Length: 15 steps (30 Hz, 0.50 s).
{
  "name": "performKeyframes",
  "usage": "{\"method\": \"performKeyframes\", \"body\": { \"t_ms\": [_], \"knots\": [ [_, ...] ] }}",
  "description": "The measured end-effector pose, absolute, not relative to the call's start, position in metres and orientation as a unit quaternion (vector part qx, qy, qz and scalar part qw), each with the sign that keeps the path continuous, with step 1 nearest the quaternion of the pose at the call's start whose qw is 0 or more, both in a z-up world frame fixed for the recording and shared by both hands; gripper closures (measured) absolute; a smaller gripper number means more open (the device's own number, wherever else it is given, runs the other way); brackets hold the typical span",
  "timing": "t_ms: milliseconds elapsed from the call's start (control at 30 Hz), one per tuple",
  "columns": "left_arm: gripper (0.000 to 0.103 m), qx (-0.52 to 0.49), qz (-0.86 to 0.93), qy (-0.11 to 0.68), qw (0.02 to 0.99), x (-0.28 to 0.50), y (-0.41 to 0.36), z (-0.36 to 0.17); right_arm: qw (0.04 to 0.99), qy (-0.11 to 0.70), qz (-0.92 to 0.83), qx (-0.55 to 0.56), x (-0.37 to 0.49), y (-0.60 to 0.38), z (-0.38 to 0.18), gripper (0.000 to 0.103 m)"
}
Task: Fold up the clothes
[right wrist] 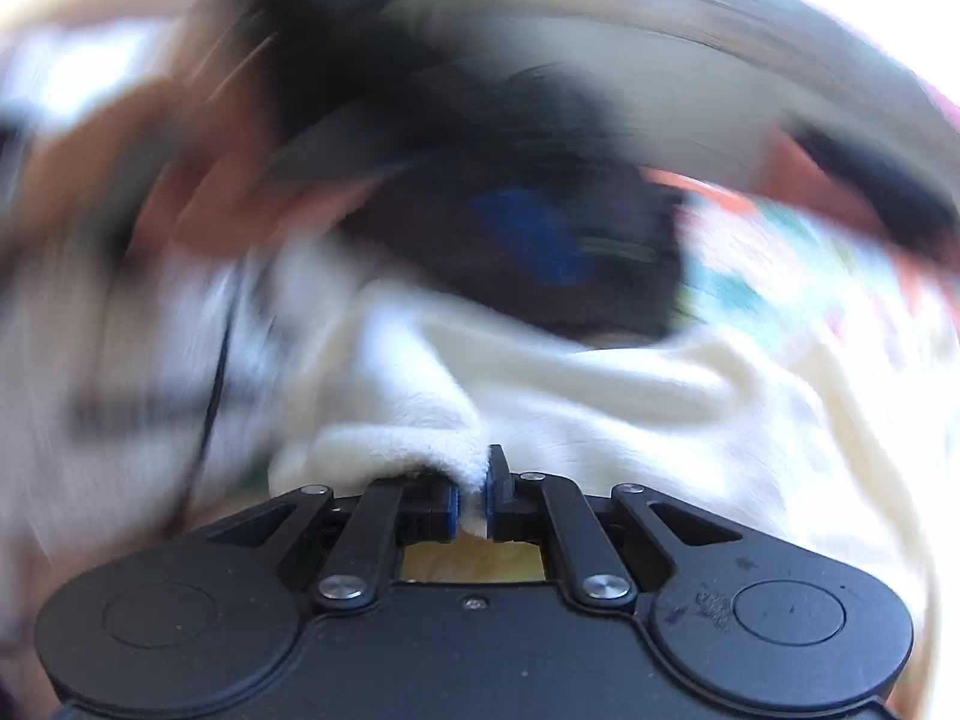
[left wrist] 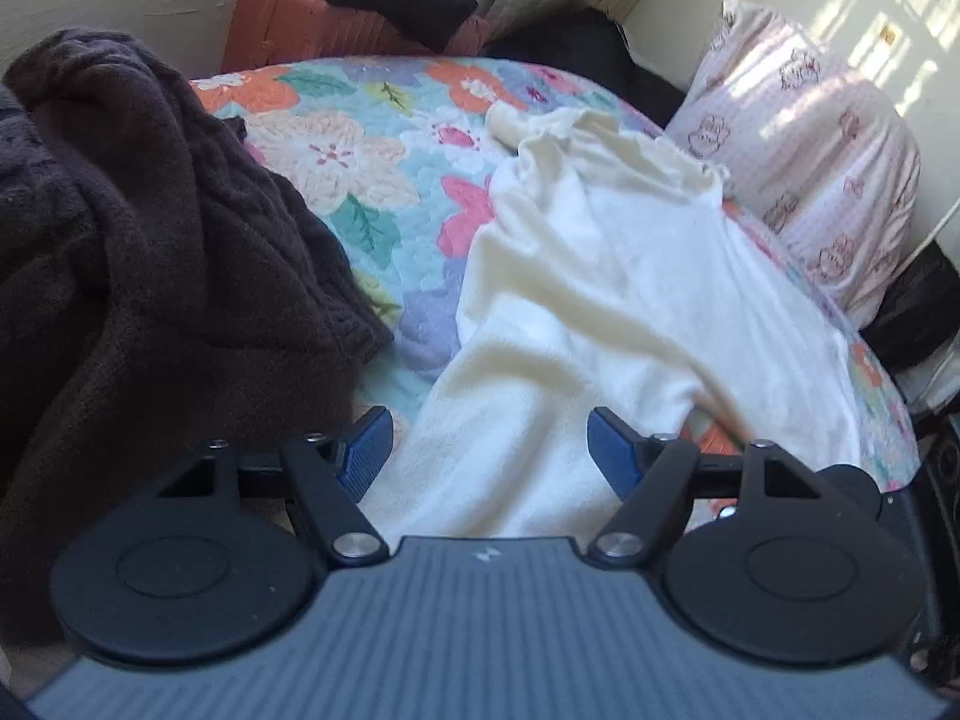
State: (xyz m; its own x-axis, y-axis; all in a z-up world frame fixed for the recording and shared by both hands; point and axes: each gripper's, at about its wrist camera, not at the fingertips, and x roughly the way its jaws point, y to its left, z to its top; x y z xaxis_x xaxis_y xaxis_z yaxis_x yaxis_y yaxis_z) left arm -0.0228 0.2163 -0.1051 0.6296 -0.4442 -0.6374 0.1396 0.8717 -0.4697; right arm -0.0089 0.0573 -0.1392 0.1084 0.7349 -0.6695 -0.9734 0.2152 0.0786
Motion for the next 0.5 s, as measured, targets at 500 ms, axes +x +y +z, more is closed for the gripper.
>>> {"method": "performKeyframes", "body": {
  "t_ms": [500],
  "knots": [
    [0.022,-0.450,-0.213,0.432,0.752,-0.011,0.208,-0.156,0.823,0.318,0.466,0.063,0.070,-0.043,-0.095,0.095]
  ]
}}
